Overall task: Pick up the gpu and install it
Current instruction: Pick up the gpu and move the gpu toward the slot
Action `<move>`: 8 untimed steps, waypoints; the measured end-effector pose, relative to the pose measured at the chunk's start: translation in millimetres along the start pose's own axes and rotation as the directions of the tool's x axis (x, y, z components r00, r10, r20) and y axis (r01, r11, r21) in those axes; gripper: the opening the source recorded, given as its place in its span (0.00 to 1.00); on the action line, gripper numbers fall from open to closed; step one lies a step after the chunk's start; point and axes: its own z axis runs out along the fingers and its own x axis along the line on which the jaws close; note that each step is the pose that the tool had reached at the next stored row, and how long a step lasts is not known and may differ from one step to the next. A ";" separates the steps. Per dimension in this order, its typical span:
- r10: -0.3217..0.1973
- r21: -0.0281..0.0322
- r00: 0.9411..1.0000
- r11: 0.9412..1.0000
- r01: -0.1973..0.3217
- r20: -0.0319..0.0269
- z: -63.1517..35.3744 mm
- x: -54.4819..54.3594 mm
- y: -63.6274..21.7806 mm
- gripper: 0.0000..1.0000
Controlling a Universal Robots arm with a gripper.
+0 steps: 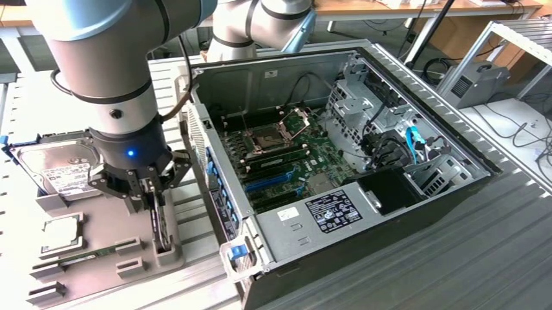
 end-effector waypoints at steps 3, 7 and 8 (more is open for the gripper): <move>0.000 0.000 1.000 1.000 0.000 0.000 -0.7 0.0 0.0 0.26; 0.000 0.000 1.000 1.000 0.000 0.000 -2.2 0.0 -0.1 0.26; 0.000 0.000 1.000 1.000 0.000 0.000 -2.6 -0.1 -0.1 0.26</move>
